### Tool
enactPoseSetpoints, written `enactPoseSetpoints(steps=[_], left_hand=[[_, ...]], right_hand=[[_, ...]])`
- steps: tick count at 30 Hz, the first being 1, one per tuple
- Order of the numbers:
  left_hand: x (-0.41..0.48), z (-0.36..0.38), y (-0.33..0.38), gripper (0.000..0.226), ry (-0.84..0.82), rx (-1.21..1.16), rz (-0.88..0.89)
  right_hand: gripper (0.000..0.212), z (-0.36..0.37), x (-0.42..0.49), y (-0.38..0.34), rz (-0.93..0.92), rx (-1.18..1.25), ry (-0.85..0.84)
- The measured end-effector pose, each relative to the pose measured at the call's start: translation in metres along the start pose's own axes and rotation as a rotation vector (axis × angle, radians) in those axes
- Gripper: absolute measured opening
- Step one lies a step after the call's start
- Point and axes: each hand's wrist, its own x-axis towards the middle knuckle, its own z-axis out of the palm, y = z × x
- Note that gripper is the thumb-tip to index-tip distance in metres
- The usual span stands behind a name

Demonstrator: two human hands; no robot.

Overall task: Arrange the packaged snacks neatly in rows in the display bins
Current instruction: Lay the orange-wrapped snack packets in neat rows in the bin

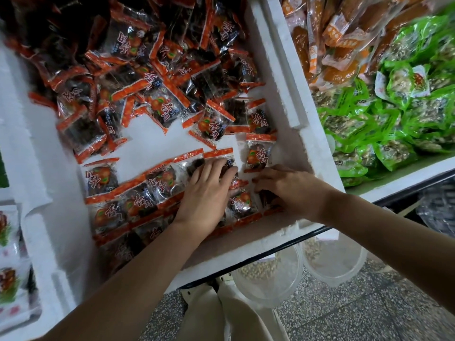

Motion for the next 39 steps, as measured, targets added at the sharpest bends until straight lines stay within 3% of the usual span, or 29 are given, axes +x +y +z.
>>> enactPoseSetpoints(steps=[2,5,8,11,16,23,26,28,33,39], left_hand=[[0.0,0.001,0.0,0.043,-0.009,0.001,0.001],[0.001,0.0,0.0,0.04,-0.013,-0.037,-0.012],[0.01,-0.008,-0.004,0.038,0.049,-0.082,-0.062],[0.032,-0.02,-0.013,0.045,0.166,-0.15,-0.166],[0.062,-0.03,-0.025,0.055,0.215,-0.327,-0.413],[0.069,-0.026,-0.025,0.039,0.205,-0.499,-0.482],[0.066,-0.034,-0.028,0.026,0.236,-0.535,-0.466],[0.061,-0.039,-0.028,0.021,0.294,-0.561,-0.451],[0.042,-0.048,-0.023,0.013,0.382,-0.669,-0.472],[0.025,-0.048,-0.013,0.014,0.303,-0.752,-0.496]], right_hand=[[0.053,0.0,0.0,-0.002,-0.014,-0.021,-0.001],[0.05,0.001,0.004,-0.003,0.037,0.056,0.243],[0.049,-0.002,0.02,-0.006,0.207,0.095,0.399],[0.054,-0.002,0.039,-0.011,0.324,0.042,0.349],[0.059,0.002,0.047,-0.014,0.205,0.102,0.327],[0.061,-0.004,0.043,-0.009,0.042,0.115,0.408],[0.043,-0.003,0.043,-0.005,0.139,0.091,0.551],[0.042,-0.008,0.046,-0.004,0.243,0.075,0.582],[0.069,-0.031,0.065,-0.001,0.341,-0.006,0.37],[0.062,-0.049,0.09,0.007,0.403,-0.108,0.255]])
